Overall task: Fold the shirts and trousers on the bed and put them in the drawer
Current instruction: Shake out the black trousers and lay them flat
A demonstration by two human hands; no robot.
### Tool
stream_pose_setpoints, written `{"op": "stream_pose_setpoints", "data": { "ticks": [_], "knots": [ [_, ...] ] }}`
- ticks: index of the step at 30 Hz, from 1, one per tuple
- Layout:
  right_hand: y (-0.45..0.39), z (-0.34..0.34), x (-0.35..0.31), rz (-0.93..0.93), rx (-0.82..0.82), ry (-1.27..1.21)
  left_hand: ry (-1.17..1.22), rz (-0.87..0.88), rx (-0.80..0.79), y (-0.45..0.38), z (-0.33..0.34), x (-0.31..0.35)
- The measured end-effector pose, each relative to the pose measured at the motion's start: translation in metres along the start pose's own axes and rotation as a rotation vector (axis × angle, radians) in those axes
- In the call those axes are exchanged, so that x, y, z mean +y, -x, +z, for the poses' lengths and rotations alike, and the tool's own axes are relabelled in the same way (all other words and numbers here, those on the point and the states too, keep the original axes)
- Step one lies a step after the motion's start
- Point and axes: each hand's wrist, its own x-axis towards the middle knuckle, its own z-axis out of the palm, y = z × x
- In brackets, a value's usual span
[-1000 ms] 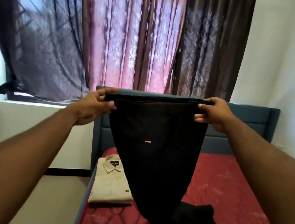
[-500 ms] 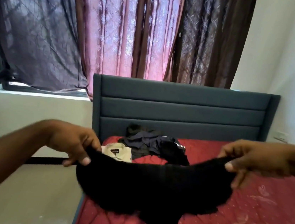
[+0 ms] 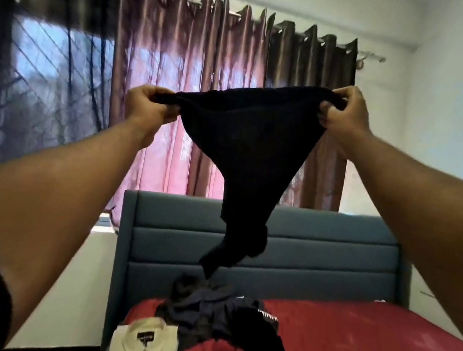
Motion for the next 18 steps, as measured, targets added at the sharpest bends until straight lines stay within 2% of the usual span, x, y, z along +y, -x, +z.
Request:
{"op": "stream_pose_setpoints", "data": {
  "ticks": [3,6,8,10,13,15,18],
  "knots": [
    [0.024,-0.016,0.002,-0.015,-0.057,0.004,-0.018,0.047,-0.057,0.018,-0.012,0.003],
    [0.057,-0.032,0.009,0.086,-0.224,-0.024,0.009,-0.033,-0.129,0.051,-0.023,-0.001],
    [0.091,-0.044,0.019,0.256,-0.407,0.002,0.001,-0.134,-0.182,0.085,-0.036,-0.014],
    [0.132,-0.059,0.031,0.393,-0.634,0.179,-0.088,-0.241,-0.278,0.127,-0.055,-0.031],
    [0.217,-0.088,0.055,0.454,-0.976,0.371,-0.187,-0.418,-0.547,0.215,-0.1,-0.05],
    [0.287,-0.112,0.072,0.482,-1.154,0.371,-0.229,-0.533,-0.663,0.286,-0.136,-0.062],
    [0.413,-0.154,0.104,0.72,-1.367,0.246,-0.26,-0.789,-0.796,0.41,-0.186,-0.089]
  ]
}}
